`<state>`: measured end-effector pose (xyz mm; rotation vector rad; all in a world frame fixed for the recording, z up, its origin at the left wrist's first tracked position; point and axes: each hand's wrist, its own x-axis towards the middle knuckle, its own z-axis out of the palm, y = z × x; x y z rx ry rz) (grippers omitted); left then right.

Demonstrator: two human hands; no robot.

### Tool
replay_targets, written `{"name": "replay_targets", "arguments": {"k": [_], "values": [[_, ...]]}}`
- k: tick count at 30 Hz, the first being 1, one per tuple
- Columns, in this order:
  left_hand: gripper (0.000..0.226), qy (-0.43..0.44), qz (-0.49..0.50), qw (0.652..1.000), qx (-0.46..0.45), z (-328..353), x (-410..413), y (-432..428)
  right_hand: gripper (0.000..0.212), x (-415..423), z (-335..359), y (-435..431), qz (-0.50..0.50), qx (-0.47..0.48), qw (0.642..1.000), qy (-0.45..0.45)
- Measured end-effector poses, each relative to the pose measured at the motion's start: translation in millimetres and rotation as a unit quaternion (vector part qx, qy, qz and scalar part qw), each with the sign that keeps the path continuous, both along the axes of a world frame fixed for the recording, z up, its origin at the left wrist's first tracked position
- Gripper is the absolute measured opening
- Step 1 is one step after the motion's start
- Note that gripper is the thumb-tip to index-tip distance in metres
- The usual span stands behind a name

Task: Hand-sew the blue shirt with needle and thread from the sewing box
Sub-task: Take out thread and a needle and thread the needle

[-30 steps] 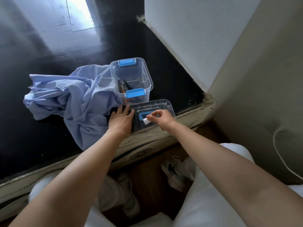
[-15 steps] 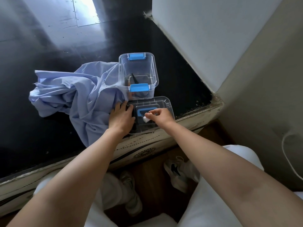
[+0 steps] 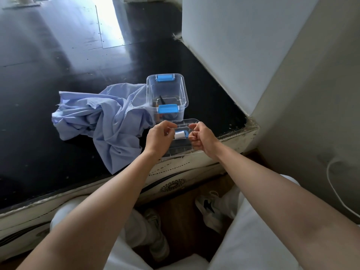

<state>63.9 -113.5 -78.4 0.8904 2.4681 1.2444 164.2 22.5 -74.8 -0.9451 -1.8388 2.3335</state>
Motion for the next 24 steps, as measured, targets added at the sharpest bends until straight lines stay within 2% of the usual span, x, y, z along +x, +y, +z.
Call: {"name": "replay_targets", "arguments": {"k": [9, 15, 24], "values": [[0.020, 0.076, -0.037, 0.996, 0.011, 12.2, 4.6, 0.4, 0.035, 9.8, 5.2, -0.8, 0.078, 0.090, 0.993, -0.013], [0.027, 0.212, -0.089, 0.972, -0.053, 16.3, 3.9, -1.5, 0.033, 10.7, 6.7, 2.7, 0.144, 0.179, 0.973, 0.007], [0.012, 0.276, -0.099, 0.951, -0.096, 23.9, 3.0, -3.8, 0.023, 8.0, 13.0, -0.7, 0.178, 0.241, 0.954, 0.009]]}}
